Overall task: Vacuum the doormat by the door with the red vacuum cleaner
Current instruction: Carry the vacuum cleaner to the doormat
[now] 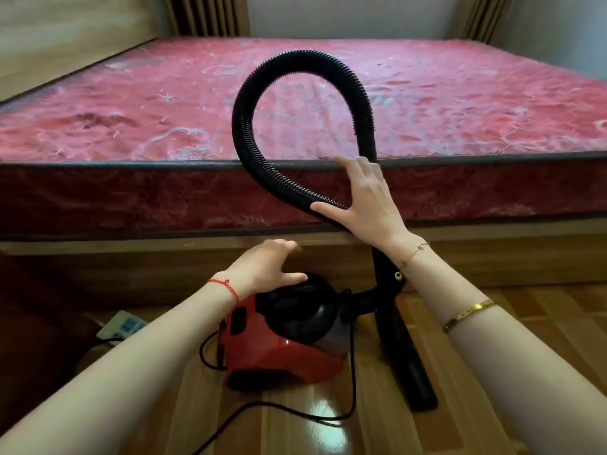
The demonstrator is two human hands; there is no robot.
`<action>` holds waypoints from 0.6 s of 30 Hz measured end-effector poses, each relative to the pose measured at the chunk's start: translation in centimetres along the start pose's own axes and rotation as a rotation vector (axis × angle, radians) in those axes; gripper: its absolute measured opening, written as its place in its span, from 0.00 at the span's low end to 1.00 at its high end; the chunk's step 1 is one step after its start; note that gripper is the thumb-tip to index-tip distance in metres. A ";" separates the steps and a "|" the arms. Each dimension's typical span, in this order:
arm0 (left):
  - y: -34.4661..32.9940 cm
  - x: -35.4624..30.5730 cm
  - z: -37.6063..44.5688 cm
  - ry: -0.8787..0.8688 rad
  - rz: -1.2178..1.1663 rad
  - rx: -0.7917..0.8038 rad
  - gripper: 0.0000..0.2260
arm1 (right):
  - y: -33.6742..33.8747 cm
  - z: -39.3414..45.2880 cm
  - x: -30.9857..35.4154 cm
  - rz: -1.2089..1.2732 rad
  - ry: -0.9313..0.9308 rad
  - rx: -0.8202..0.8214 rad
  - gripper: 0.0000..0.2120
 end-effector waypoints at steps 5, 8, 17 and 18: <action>-1.9 -0.4 1.0 0.021 -0.017 0.048 0.32 | -0.6 -1.5 -2.7 0.008 -0.171 0.031 0.53; -2.8 -0.2 1.4 0.013 -0.034 0.076 0.32 | -1.0 -1.7 -3.5 -0.064 -0.199 0.055 0.57; -4.2 0.3 2.2 0.011 0.000 0.173 0.20 | -3.0 -2.2 -6.3 -0.003 -0.431 0.056 0.49; -4.3 0.3 2.3 0.015 0.014 0.203 0.19 | -3.2 -2.0 -6.4 0.032 -0.470 0.067 0.48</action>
Point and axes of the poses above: each hand's wrist, its own z-axis towards the middle knuckle, its own y-axis out of the back of the hand, x = y × z, the point moved 2 cm from there along z, towards the middle knuckle, and after that the axes turned 5 degrees about x, right-handed, at the moved point
